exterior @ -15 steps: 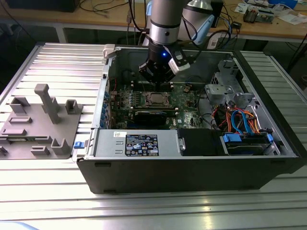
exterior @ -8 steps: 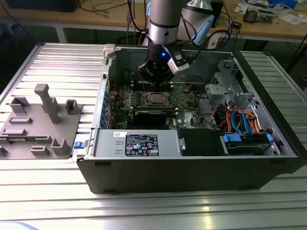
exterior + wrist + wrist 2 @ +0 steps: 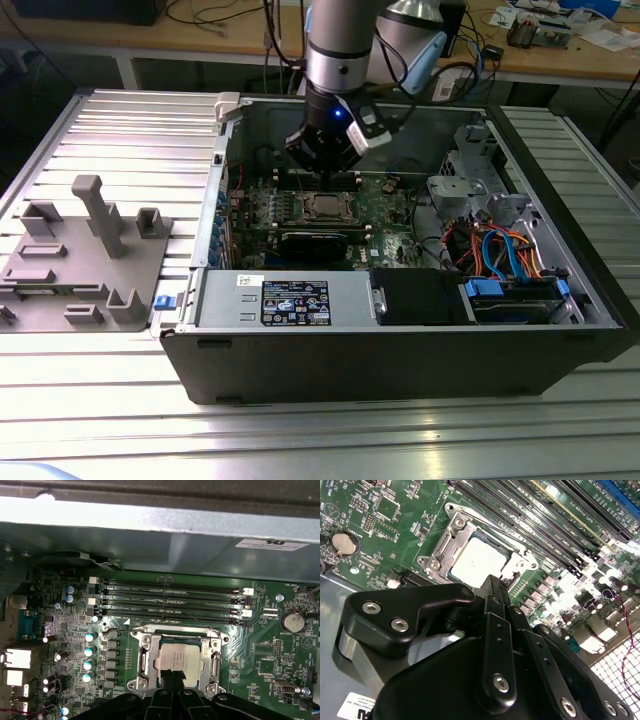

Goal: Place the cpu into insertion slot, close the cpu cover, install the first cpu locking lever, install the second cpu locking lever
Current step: 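Install the first cpu locking lever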

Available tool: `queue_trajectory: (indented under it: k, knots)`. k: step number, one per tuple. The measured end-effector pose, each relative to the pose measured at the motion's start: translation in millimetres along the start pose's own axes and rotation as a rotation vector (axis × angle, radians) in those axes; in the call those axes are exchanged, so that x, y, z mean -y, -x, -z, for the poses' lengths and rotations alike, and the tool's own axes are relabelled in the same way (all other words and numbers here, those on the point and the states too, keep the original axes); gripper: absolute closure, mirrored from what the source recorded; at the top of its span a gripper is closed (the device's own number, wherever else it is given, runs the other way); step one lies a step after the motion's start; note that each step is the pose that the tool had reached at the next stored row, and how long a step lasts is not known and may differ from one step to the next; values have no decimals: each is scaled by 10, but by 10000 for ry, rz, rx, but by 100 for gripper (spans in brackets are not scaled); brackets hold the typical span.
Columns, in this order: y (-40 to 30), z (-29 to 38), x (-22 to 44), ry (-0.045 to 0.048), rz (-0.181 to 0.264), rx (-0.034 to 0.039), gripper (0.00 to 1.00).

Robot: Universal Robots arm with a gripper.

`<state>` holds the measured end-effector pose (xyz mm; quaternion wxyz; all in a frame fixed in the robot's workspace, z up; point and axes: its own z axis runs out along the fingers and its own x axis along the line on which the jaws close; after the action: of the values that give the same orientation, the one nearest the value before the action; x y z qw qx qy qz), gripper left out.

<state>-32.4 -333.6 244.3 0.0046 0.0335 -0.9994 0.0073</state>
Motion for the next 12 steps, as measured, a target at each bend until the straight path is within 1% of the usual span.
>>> queue_trajectory:
  k: [3,12]
  knots:
    - [-34,0,-3,0,0,2,89]
    - [-49,14,-4,0,0,9,89]
